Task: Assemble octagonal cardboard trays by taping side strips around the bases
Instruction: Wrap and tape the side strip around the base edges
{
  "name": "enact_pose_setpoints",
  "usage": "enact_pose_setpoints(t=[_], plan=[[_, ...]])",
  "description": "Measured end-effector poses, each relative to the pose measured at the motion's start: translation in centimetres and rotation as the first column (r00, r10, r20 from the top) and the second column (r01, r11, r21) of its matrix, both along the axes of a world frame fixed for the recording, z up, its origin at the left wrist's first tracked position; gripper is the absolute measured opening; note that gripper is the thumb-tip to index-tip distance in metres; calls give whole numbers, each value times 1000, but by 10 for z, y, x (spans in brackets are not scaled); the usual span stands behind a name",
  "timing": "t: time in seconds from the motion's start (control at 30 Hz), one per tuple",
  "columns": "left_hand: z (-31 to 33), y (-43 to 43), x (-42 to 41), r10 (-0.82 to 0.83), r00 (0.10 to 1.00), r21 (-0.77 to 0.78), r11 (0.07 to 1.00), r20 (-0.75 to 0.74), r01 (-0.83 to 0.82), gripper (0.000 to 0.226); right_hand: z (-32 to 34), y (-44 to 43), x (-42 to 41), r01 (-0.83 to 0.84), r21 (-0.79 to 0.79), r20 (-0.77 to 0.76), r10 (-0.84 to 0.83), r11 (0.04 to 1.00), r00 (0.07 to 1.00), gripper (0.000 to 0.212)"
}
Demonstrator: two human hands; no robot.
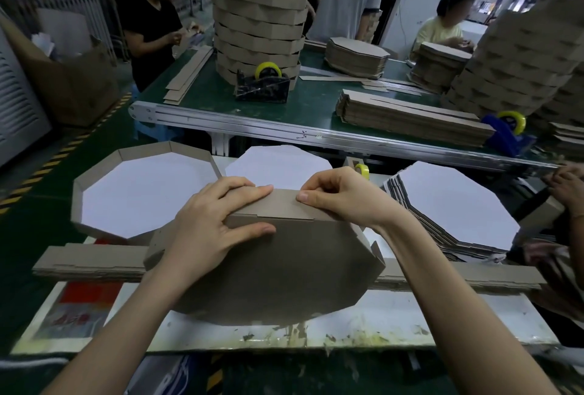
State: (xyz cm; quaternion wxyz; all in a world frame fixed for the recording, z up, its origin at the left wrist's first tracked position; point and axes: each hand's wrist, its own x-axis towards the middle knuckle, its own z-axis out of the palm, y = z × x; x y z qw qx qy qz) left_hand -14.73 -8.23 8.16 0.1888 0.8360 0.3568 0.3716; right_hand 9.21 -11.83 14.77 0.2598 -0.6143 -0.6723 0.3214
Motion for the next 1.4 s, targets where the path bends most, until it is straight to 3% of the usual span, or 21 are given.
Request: enact_pose_setpoints(t=[0.3, 0.43, 0.57, 0.67, 0.8, 0.93, 1.1, 1.27, 1.4], plan=[[8, -8, 3, -62, 995, 34, 997, -78, 65, 35, 2, -1, 4, -11, -46, 11, 12, 999, 1000, 22], [19, -10, 13, -100, 991, 54, 993, -85, 105, 40, 1, 0, 13, -20, -84, -49, 16, 996, 999, 21], [23, -6, 30, -85, 995, 8, 996, -54, 86, 33, -21, 26, 51, 352, -33, -166, -352, 936, 921, 22], [23, -4, 40, -61, 996, 5, 998, -62, 61, 32, -52, 48, 92, 588, -189, -196, -617, 787, 763, 19], [27, 2, 53, -14, 997, -8, 1000, -73, 14, 30, -98, 62, 144, 682, -356, -6, -732, 639, 682, 9], [31, 9, 56, -35, 995, -57, 998, -97, 29, 26, -133, 78, 177, 710, -414, 62, -760, 570, 647, 23], [33, 19, 62, -17, 994, -86, 996, -106, 8, 23, -167, 109, 198, 713, -428, 191, -716, 555, 671, 27], [34, 30, 67, 26, 994, -92, 995, -108, -36, 24, -184, 133, 209, 737, -314, 281, -682, 599, 675, 27], [34, 31, 69, 13, 994, -108, 994, -113, -25, 25, -189, 144, 218, 764, -316, 351, -679, 562, 645, 21]])
